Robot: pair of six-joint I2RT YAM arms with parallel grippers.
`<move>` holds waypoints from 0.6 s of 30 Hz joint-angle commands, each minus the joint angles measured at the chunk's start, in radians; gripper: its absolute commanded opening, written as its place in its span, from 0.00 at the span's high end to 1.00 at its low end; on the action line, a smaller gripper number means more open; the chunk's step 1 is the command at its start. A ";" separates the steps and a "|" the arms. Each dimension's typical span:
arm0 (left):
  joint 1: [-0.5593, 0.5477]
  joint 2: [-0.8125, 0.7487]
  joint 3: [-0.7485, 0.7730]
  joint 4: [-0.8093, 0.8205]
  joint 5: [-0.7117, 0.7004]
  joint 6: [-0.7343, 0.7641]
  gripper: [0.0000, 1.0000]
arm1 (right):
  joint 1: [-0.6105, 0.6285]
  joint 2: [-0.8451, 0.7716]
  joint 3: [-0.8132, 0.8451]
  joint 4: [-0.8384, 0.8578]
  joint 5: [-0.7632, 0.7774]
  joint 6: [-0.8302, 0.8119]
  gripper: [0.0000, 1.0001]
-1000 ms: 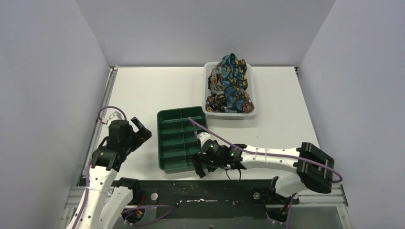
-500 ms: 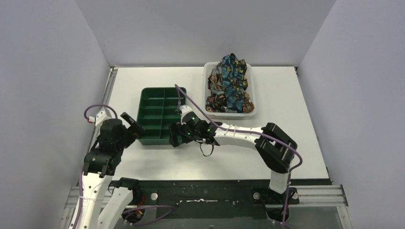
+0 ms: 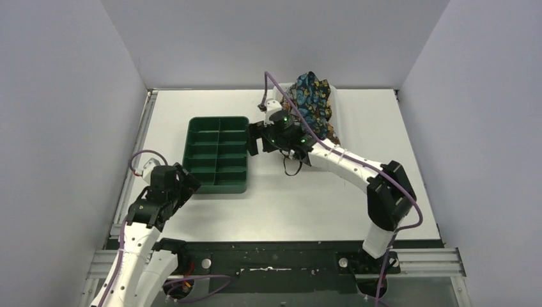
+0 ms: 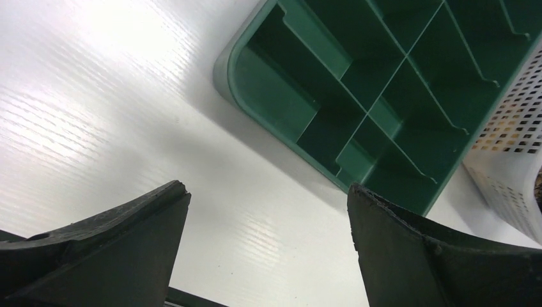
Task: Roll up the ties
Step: Move the storage box to the center of the board.
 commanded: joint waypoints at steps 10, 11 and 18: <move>0.005 0.031 -0.151 0.275 0.089 -0.069 0.17 | -0.028 0.353 0.417 -0.184 0.160 -0.123 0.00; 0.006 0.048 -0.153 0.297 0.087 -0.075 0.17 | -0.037 0.351 0.405 -0.168 0.189 -0.124 0.00; 0.034 0.209 -0.113 0.437 0.053 -0.029 0.17 | -0.113 0.293 0.281 -0.144 0.158 -0.106 0.00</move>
